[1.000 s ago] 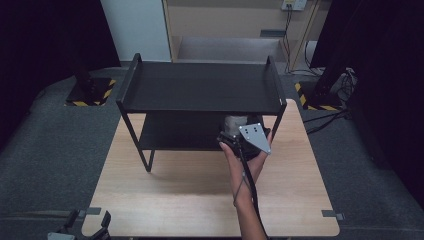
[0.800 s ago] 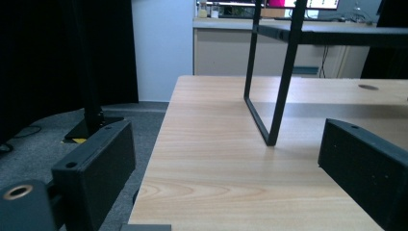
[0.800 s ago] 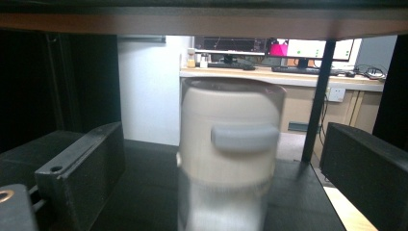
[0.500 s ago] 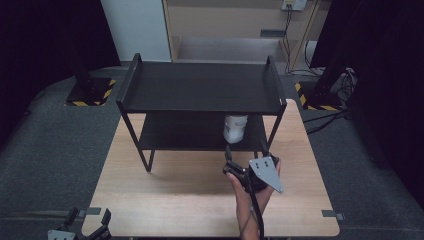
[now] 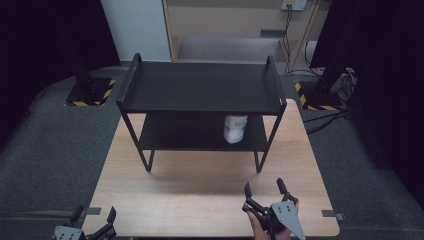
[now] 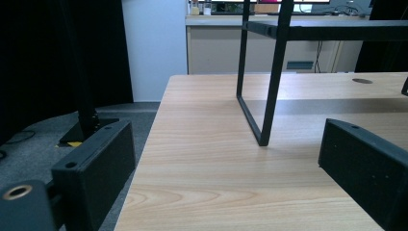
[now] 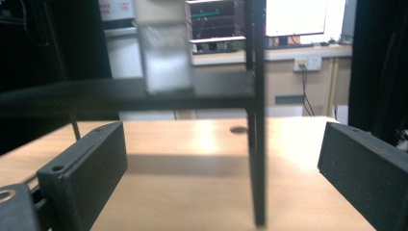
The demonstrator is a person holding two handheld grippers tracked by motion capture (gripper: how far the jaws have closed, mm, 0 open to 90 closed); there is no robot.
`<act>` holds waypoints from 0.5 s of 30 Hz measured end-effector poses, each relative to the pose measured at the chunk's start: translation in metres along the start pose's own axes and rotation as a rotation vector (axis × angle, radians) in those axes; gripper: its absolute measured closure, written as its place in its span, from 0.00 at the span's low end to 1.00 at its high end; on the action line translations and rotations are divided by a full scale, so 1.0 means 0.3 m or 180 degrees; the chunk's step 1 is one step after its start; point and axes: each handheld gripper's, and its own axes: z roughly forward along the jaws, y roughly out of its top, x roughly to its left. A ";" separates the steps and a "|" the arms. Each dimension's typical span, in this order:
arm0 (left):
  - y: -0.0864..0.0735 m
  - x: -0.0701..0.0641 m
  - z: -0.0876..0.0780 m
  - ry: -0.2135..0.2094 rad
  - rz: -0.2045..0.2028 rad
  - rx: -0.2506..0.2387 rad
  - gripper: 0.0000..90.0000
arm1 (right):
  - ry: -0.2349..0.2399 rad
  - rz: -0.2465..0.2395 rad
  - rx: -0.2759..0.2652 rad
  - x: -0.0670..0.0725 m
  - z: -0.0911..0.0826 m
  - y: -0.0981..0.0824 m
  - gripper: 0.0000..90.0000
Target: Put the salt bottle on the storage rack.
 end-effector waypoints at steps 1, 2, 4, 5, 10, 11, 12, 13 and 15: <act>0.000 0.000 0.000 0.0000 0.0000 0.0000 0.05 | 0.0000 0.0000 0.0000 0.000 0.000 0.000 0.04; 0.000 -0.003 0.003 -0.0005 0.0005 0.0003 0.05 | -0.0027 0.0026 0.0030 -0.017 -0.018 -0.013 0.04; -0.002 -0.006 0.007 -0.0012 0.0012 0.0014 0.05 | -0.0069 0.0054 0.0061 -0.046 -0.045 -0.029 0.04; -0.002 -0.008 0.010 -0.0016 0.0014 0.0025 0.05 | -0.0096 0.0044 0.0076 -0.059 -0.057 -0.035 0.04; -0.005 -0.019 0.020 -0.0021 0.0010 0.0039 0.05 | -0.0188 0.0056 0.0125 -0.119 -0.106 -0.060 0.04; -0.006 -0.020 0.022 -0.0021 0.0001 0.0039 0.05 | -0.0207 0.0051 0.0137 -0.128 -0.113 -0.065 0.04; -0.005 -0.021 0.023 -0.0022 -0.0003 0.0039 0.05 | -0.0218 0.0047 0.0155 -0.138 -0.118 -0.069 0.04; -0.005 -0.022 0.024 -0.0021 0.0000 0.0034 0.05 | -0.0220 0.0046 0.0180 -0.148 -0.122 -0.072 0.04; -0.004 -0.024 0.026 -0.0019 0.0006 0.0031 0.06 | -0.0239 0.0054 0.0206 -0.165 -0.128 -0.081 0.04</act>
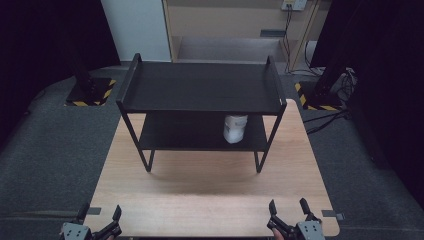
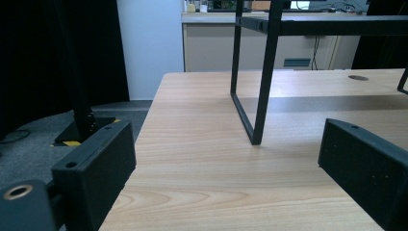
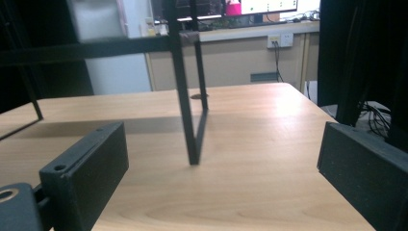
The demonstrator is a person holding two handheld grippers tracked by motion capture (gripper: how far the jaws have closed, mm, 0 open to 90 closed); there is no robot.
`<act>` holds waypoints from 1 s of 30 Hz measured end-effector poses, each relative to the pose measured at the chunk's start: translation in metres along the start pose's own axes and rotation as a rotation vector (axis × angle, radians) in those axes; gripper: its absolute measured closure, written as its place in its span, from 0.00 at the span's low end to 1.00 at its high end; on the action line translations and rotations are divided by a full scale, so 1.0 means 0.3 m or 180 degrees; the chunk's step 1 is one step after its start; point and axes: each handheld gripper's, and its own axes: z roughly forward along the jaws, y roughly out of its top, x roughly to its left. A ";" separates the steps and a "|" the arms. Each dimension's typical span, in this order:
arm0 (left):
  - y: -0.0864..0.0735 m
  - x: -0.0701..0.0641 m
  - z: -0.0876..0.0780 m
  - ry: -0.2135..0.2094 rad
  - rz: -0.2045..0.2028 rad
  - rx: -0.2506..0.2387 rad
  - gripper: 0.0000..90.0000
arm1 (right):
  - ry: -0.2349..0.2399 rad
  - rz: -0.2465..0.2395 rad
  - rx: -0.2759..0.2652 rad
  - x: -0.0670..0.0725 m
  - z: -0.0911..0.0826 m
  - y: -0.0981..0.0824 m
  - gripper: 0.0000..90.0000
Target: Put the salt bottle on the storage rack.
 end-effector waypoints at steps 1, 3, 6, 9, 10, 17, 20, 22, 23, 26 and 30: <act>0.001 0.000 0.000 0.0000 0.0004 0.0002 0.06 | 0.0007 0.0024 0.0002 -0.013 -0.002 -0.006 0.04; 0.002 0.001 0.002 0.0000 0.0007 0.0006 0.06 | -0.0004 0.0050 0.0000 -0.027 -0.003 -0.013 0.04; 0.004 0.002 0.002 0.0001 0.0017 0.0003 0.06 | -0.0005 0.0092 -0.0022 -0.050 -0.005 -0.018 0.04; 0.006 0.006 0.002 0.0004 0.0029 0.0007 0.06 | 0.0014 0.0082 -0.0034 -0.066 -0.006 -0.013 0.04; 0.006 0.006 0.002 0.0009 0.0031 0.0005 0.06 | 0.0019 0.0082 -0.0041 -0.069 -0.006 -0.011 0.04; 0.006 0.013 0.003 0.0024 0.0015 0.0004 0.06 | 0.0086 0.0080 -0.0101 -0.075 -0.010 0.010 0.04; 0.007 0.012 0.003 0.0017 0.0023 0.0002 0.06 | 0.0107 0.0057 -0.0090 -0.075 -0.008 0.015 0.04; 0.009 0.011 0.003 0.0012 0.0026 0.0002 0.06 | 0.0111 0.0074 -0.0089 -0.075 -0.008 0.013 0.04; 0.010 0.010 0.003 0.0008 0.0026 -0.0001 0.06 | 0.0114 0.0087 -0.0087 -0.075 -0.008 0.011 0.04; 0.014 0.007 0.004 -0.0004 0.0039 -0.0002 0.06 | 0.0119 0.0093 -0.0077 -0.074 -0.007 0.009 0.04; 0.018 0.005 0.007 -0.0018 0.0048 -0.0006 0.06 | 0.0119 0.0099 -0.0076 -0.075 -0.002 0.008 0.05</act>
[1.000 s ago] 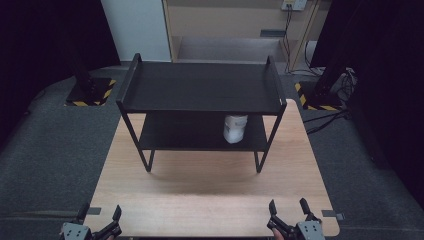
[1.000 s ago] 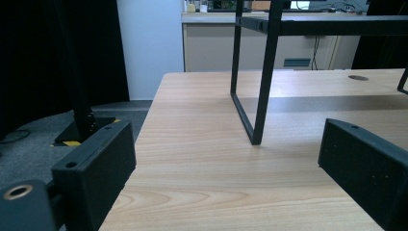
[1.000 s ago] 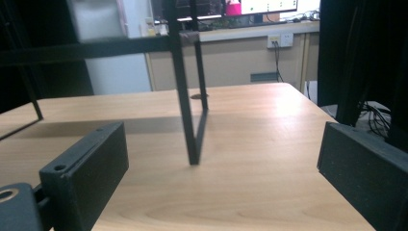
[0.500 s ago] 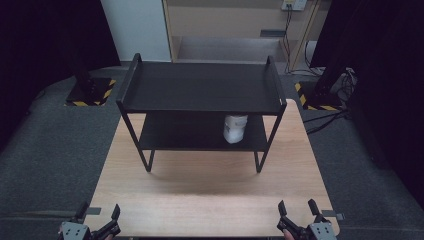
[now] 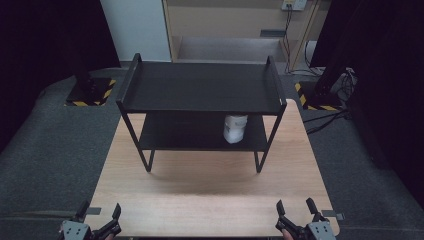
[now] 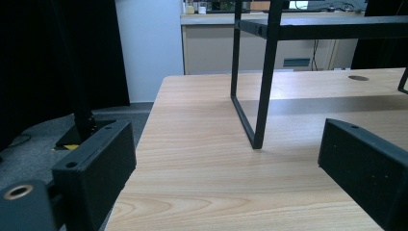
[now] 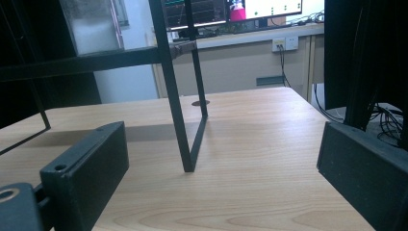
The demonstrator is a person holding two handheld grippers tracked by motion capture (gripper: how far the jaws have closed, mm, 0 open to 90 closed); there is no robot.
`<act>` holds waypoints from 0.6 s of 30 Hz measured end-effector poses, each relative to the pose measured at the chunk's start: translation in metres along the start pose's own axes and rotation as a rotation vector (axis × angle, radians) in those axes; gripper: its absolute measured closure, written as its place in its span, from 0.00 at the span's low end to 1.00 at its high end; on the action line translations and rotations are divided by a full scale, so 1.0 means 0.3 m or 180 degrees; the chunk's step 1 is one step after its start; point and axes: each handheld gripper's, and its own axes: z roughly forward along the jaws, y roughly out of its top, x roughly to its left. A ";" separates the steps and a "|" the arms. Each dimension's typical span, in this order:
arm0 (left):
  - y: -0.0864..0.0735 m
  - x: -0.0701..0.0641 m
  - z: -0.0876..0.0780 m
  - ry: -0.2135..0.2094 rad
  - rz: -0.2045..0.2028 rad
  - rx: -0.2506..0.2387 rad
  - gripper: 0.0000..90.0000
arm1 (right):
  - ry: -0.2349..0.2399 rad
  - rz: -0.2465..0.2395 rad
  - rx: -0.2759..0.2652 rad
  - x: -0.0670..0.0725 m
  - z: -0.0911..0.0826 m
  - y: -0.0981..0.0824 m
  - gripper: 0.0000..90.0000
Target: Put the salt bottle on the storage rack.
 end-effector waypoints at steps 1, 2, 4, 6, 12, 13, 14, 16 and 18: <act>0.000 0.000 0.000 0.0001 -0.0002 -0.0003 0.06 | 0.0001 0.0006 0.0005 0.000 0.001 -0.001 0.05; 0.001 0.000 0.000 0.0004 -0.0003 -0.0006 0.06 | 0.0002 0.0007 0.0012 0.002 0.003 -0.001 0.05; 0.000 0.000 0.000 0.0011 -0.0006 -0.0011 0.06 | 0.0019 0.0004 0.0026 0.002 0.006 -0.004 0.05; -0.003 -0.001 -0.001 0.0019 -0.0012 -0.0014 0.06 | 0.0040 -0.0006 0.0047 0.000 0.008 -0.005 0.05; -0.005 -0.003 -0.005 0.0017 -0.0018 -0.0015 0.06 | 0.0024 0.0032 0.0084 0.001 0.003 -0.011 0.05; -0.005 -0.003 -0.005 0.0020 -0.0022 -0.0012 0.06 | 0.0025 0.0031 0.0088 0.000 0.002 -0.011 0.05; -0.006 -0.003 -0.006 0.0021 -0.0026 -0.0011 0.06 | 0.0024 0.0024 0.0094 -0.001 0.002 -0.011 0.05; -0.007 -0.004 -0.005 0.0022 -0.0023 -0.0009 0.06 | 0.0019 0.0026 0.0097 -0.004 0.002 -0.011 0.05; -0.007 -0.005 -0.005 0.0021 -0.0025 -0.0006 0.06 | 0.0012 0.0032 0.0097 -0.005 0.003 -0.012 0.05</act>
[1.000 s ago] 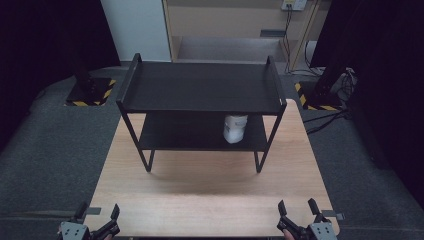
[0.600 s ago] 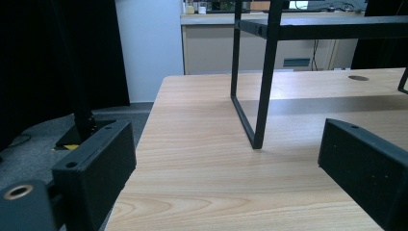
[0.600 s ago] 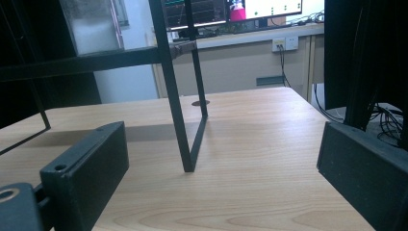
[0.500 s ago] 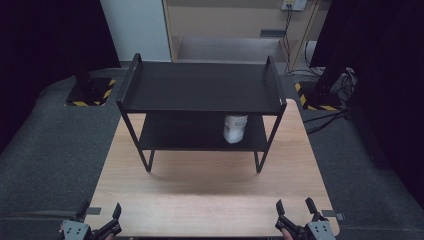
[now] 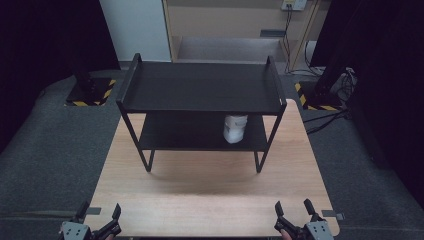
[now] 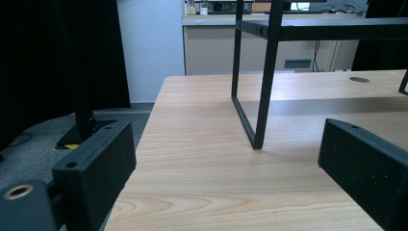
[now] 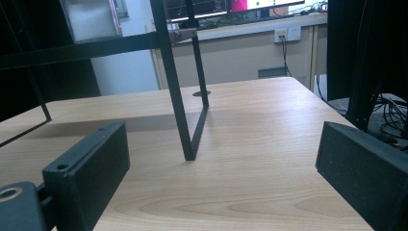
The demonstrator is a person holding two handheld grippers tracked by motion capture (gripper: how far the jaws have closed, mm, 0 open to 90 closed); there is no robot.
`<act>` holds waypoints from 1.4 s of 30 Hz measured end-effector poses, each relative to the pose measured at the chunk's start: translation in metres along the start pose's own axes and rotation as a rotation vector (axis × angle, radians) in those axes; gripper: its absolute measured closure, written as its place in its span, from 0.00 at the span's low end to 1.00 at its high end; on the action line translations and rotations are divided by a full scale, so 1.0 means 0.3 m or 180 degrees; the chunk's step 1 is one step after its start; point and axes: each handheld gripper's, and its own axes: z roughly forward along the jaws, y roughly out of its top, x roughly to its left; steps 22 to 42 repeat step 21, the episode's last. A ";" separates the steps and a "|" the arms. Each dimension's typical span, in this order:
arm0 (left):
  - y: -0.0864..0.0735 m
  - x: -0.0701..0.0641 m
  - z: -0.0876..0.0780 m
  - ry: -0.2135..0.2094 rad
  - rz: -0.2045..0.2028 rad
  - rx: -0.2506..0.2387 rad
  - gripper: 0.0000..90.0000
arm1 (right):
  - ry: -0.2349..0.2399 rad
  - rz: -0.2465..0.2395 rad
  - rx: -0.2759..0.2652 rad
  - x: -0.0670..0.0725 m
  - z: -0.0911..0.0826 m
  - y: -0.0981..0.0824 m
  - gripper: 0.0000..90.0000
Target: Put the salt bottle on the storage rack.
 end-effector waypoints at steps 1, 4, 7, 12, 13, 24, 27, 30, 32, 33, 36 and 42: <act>0.000 -0.001 0.001 -0.0002 0.0002 0.0001 0.06 | -0.0004 0.0002 -0.0001 0.000 0.000 -0.001 0.05; 0.001 -0.001 0.004 -0.0009 0.0008 0.0002 0.06 | -0.0009 0.0011 0.0007 0.000 0.003 -0.002 0.05; 0.002 -0.001 0.007 -0.0008 0.0011 0.0005 0.06 | -0.0003 0.0008 0.0019 -0.001 0.008 -0.003 0.05; 0.003 -0.002 0.011 -0.0016 0.0005 0.0005 0.06 | -0.0013 0.0008 0.0030 -0.002 0.014 -0.004 0.05; 0.003 -0.002 0.011 -0.0019 -0.0003 0.0006 0.06 | -0.0016 0.0011 0.0034 -0.002 0.015 -0.004 0.05; 0.001 -0.009 -0.020 -0.0063 -0.0010 -0.0060 0.06 | -0.0022 0.0100 0.0024 -0.009 0.002 -0.007 0.05; 0.001 -0.009 -0.020 -0.0063 -0.0010 -0.0060 0.06 | -0.0022 0.0100 0.0024 -0.009 0.002 -0.007 0.05; 0.001 -0.009 -0.020 -0.0063 -0.0010 -0.0060 0.06 | -0.0022 0.0100 0.0024 -0.009 0.002 -0.007 0.05; 0.001 -0.009 -0.020 -0.0063 -0.0010 -0.0060 0.06 | -0.0022 0.0100 0.0024 -0.009 0.002 -0.007 0.05; 0.001 -0.009 -0.020 -0.0063 -0.0010 -0.0060 0.06 | -0.0022 0.0100 0.0024 -0.009 0.002 -0.007 0.05; 0.001 -0.009 -0.020 -0.0063 -0.0010 -0.0060 0.06 | -0.0022 0.0100 0.0024 -0.009 0.002 -0.007 0.05; 0.001 -0.009 -0.020 -0.0063 -0.0010 -0.0060 0.06 | -0.0022 0.0100 0.0024 -0.009 0.002 -0.007 0.05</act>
